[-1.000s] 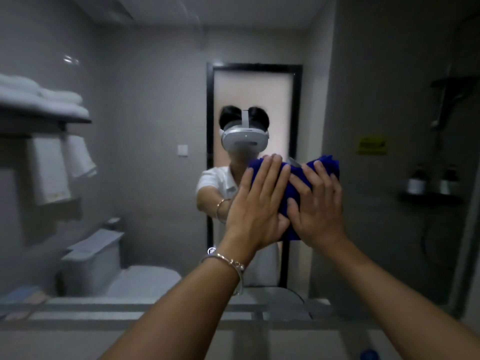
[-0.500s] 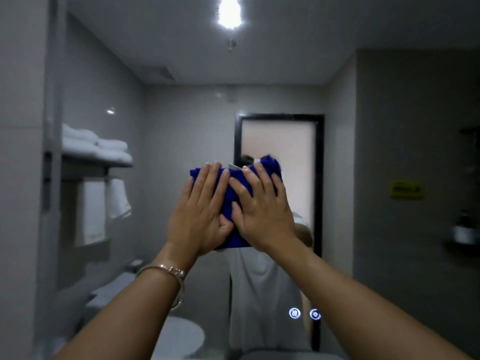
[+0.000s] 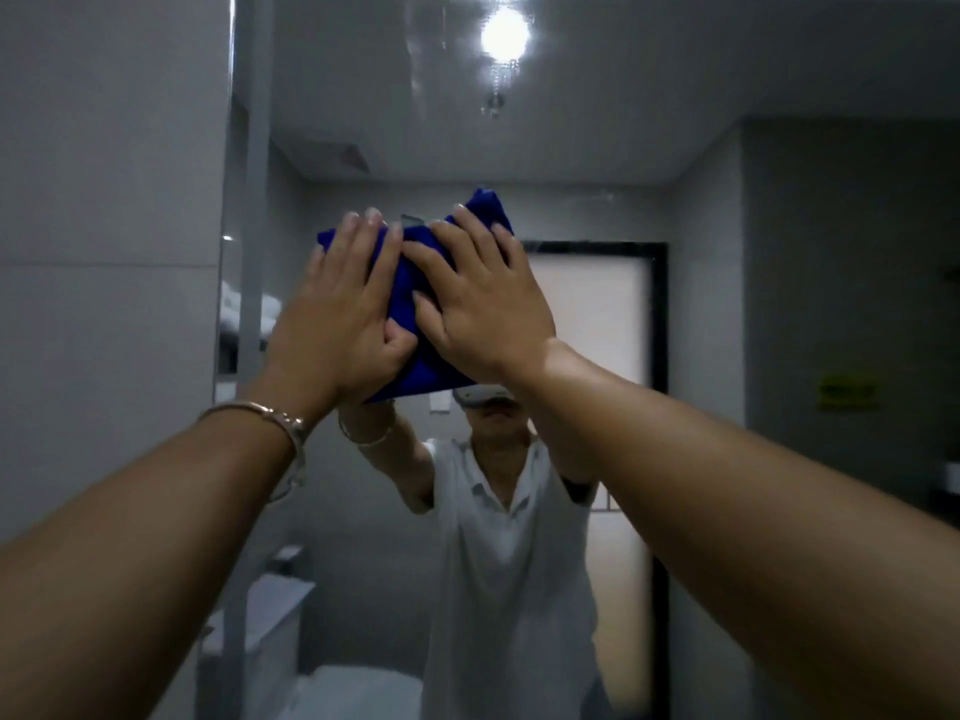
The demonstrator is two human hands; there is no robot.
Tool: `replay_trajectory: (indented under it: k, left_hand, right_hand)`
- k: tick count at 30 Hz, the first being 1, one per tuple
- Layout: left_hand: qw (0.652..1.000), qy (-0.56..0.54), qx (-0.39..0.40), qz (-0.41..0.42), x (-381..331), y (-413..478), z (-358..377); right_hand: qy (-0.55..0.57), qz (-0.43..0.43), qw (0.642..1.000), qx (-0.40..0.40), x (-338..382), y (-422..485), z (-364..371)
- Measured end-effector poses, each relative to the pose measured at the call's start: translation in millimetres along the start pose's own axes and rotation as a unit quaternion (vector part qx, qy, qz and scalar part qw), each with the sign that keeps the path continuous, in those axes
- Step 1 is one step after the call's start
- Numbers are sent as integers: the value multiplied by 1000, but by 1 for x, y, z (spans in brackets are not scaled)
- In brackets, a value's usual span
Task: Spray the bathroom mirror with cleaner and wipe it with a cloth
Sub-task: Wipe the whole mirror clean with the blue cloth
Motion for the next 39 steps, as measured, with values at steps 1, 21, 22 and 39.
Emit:
replay_trajectory:
  k: [1,21,22,39]
  left_hand:
    - [1000,8,-3,4,9,8,-3]
    - [999,-18,-33,23,-125,135,-39]
    - [999,-17,-34,29,-141,135,-39]
    - [1000,11,-23,17,-280,85,-20]
  right_hand:
    - [0,1,1000,-2,0,11,1]
    - [-8,78,994,-74,-162,10,-88]
    - [-12,87,993,-75,-174,-2,-92]
    - [-9,107,991,-82,-240,-134,-115]
Point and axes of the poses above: each hand's wrist, its own y-axis towards the middle knuckle, its own z-axis out of the palm, x = y × z, the point moved 10 cm from there along y, towards the middle knuckle, and after that the axes turned 7 degrees about y, right-handed, at the moved point
